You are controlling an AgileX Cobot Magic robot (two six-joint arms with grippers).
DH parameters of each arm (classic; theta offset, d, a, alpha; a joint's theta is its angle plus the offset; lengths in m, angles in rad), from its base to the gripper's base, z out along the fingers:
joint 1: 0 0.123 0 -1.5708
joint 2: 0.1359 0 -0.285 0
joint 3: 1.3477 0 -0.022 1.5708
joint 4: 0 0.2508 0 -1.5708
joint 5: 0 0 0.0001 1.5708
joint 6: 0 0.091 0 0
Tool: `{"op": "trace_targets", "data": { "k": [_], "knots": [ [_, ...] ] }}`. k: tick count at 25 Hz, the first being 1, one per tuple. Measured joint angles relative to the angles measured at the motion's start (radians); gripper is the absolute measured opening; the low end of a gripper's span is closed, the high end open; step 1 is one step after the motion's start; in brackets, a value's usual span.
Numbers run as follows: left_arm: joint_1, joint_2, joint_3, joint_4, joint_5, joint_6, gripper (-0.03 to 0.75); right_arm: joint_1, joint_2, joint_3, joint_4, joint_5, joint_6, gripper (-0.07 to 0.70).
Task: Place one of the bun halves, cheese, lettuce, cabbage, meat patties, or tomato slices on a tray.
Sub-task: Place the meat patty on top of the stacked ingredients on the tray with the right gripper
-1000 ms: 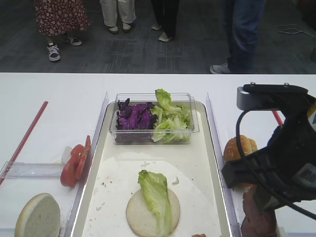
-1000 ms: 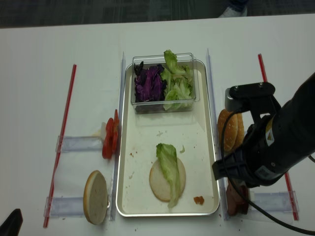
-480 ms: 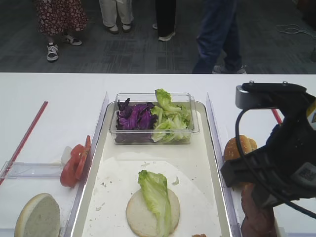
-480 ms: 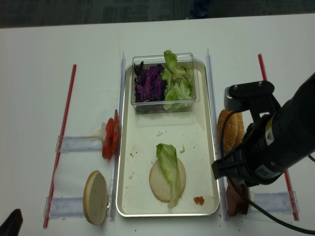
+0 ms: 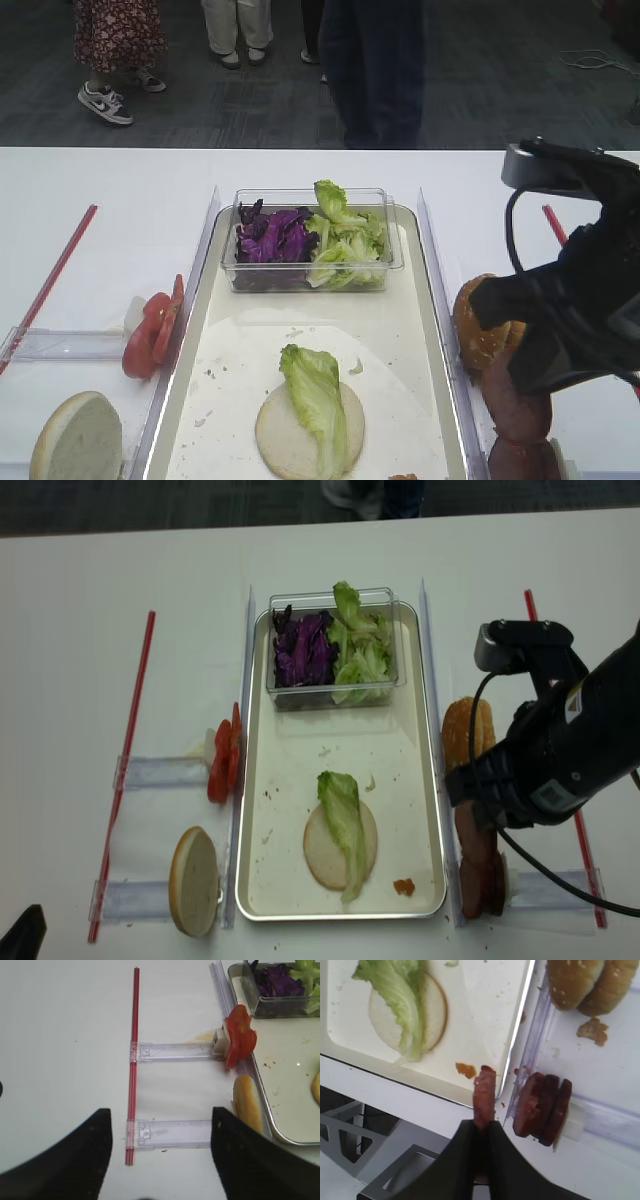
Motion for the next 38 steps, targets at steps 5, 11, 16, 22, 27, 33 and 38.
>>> {"op": "trace_targets", "data": {
  "k": [5, 11, 16, 22, 27, 33, 38],
  "knots": [
    [0.000, 0.000, 0.000, 0.000, 0.000, 0.000, 0.412, -0.046, 0.016, 0.000, 0.134, -0.022, -0.151, 0.078],
    [0.000, 0.000, 0.000, 0.000, 0.000, 0.000, 0.412, -0.057, 0.117, 0.000, 0.315, -0.029, -0.357, 0.078],
    [0.000, 0.000, 0.000, 0.000, 0.000, 0.000, 0.412, -0.057, 0.208, 0.000, 0.511, -0.032, -0.573, 0.078],
    [0.000, 0.000, 0.000, 0.000, 0.000, 0.000, 0.412, -0.057, 0.323, 0.000, 0.697, -0.012, -0.761, 0.078],
    [0.000, 0.000, 0.000, 0.000, 0.000, 0.000, 0.412, -0.057, 0.401, 0.000, 0.807, 0.022, -0.876, 0.078],
    [0.000, 0.000, 0.000, 0.000, 0.000, 0.000, 0.412, -0.057, 0.487, 0.000, 0.898, 0.059, -0.980, 0.078],
    [0.000, 0.000, 0.000, 0.000, 0.000, 0.000, 0.412, -0.057, 0.549, 0.000, 0.955, 0.079, -1.050, 0.078]
  ]
}}
